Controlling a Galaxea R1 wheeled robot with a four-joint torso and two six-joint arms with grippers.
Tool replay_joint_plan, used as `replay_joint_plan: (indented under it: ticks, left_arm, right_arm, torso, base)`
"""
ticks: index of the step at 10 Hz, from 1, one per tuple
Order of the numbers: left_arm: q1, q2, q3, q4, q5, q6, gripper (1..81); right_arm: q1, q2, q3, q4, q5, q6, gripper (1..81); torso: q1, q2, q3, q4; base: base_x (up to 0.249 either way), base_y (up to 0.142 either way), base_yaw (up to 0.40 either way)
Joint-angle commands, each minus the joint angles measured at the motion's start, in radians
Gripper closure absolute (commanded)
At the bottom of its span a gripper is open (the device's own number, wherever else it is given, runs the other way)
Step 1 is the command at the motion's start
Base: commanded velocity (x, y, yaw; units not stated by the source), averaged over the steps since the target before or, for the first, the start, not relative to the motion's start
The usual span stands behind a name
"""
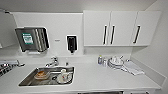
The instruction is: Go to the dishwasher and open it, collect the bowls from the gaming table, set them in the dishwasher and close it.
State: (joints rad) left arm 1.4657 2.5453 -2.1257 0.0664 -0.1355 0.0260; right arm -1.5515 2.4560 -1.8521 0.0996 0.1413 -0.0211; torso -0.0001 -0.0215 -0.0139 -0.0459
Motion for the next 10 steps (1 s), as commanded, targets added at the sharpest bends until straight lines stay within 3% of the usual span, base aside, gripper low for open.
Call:
replay_joint_plan:
  ticks: [1,2,3,4,7,9,10]
  left_arm:
    - [-0.028,-0.169,0.170,0.012,-0.050,0.003,1.0]
    - [-0.028,-0.216,0.219,0.012,-0.078,0.002,1.0]
    - [-0.029,-0.300,0.310,0.013,-0.096,0.002,1.0]
    - [-0.029,-0.366,0.386,0.013,-0.107,0.005,1.0]
    - [-0.029,-0.508,0.541,0.044,-0.145,0.003,1.0]
    - [-0.032,-0.606,0.633,0.055,-0.219,0.002,1.0]
    - [-0.049,-0.659,0.677,0.069,-0.236,-0.007,1.0]
  right_arm:
    - [0.061,-0.163,0.195,-0.008,-0.049,0.004,1.0]
    - [0.078,-0.213,0.269,-0.004,-0.049,0.004,1.0]
    - [0.086,-0.298,0.388,-0.011,-0.049,0.006,1.0]
    - [0.099,-0.355,0.458,-0.009,-0.049,0.006,1.0]
    - [0.153,-0.464,0.584,-0.006,-0.048,0.006,1.0]
    - [0.199,-0.515,0.671,-0.009,-0.048,0.006,1.0]
    - [0.216,-0.524,0.683,-0.011,-0.048,0.006,1.0]
  torso:
    - [0.065,-0.100,0.000,0.000]
    - [0.065,-0.102,-0.026,0.000]
    - [0.072,-0.113,-0.082,0.000]
    - [0.087,-0.137,-0.102,0.000]
    - [0.147,-0.232,-0.188,0.000]
    - [0.193,-0.305,-0.163,0.000]
    - [0.209,-0.327,-0.177,0.000]
  base:
    - [0.000,0.000,0.000]
    - [0.000,0.000,0.000]
    - [0.000,0.000,0.000]
    - [0.000,0.000,0.000]
    - [0.000,0.000,0.000]
    - [0.000,0.000,0.000]
    - [0.000,0.000,0.000]
